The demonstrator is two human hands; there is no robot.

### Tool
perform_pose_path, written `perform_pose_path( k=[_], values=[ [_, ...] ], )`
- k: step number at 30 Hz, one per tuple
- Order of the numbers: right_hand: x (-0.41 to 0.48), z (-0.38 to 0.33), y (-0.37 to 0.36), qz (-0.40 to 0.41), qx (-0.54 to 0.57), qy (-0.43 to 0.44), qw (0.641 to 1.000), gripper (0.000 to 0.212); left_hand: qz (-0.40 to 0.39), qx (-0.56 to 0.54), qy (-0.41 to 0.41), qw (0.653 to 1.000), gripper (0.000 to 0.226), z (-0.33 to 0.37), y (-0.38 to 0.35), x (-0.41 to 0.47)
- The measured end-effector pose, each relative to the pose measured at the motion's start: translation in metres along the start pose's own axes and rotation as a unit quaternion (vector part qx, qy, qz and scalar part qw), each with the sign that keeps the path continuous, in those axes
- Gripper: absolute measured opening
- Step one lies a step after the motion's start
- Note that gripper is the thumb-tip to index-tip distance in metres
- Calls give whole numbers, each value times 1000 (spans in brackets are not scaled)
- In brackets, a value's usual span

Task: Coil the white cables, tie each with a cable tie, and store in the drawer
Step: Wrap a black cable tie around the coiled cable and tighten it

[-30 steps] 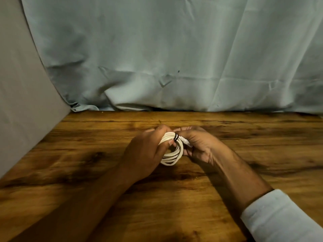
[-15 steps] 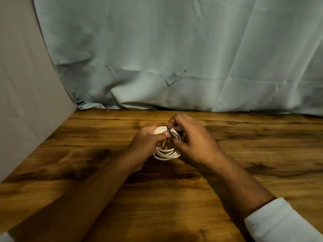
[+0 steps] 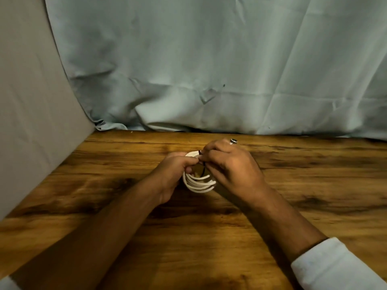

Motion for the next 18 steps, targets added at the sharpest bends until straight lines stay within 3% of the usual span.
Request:
perform_pose_path(
  k=[3, 5, 7, 9, 14, 18],
  values=[
    [2, 6, -1, -16, 58, -11, 998, 23, -6, -3, -22, 1000, 21, 2, -1, -2],
    [2, 10, 0, -13, 102, -29, 994, 22, 9, 126, -102, 987, 15, 5, 2, -3],
    [1, 14, 1, 5, 146, -69, 987, 18, -4, 312, -205, 928, 20, 5, -2, -5],
    [-1, 21, 0, 19, 190, -131, 973, 14, -17, 421, -265, 867, 32, 4, -10, -9],
    [0, 21, -8, -21, 351, -291, 890, 23, 1, 539, -366, 759, 34, 8, -16, -16],
    [-1, 29, -12, -65, 500, -368, 781, 25, 12, 570, -387, 725, 33, 12, -19, -22]
  ],
)
Point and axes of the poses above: each hand's wrist, its own x-axis towards the middle knuckle, its own y-axis out of the back of the hand, z = x × y, the point moved 4 cm from there along x, towards the middle knuckle, and after that the axes turned 10 degrees about -x, right-handed, at the moved point
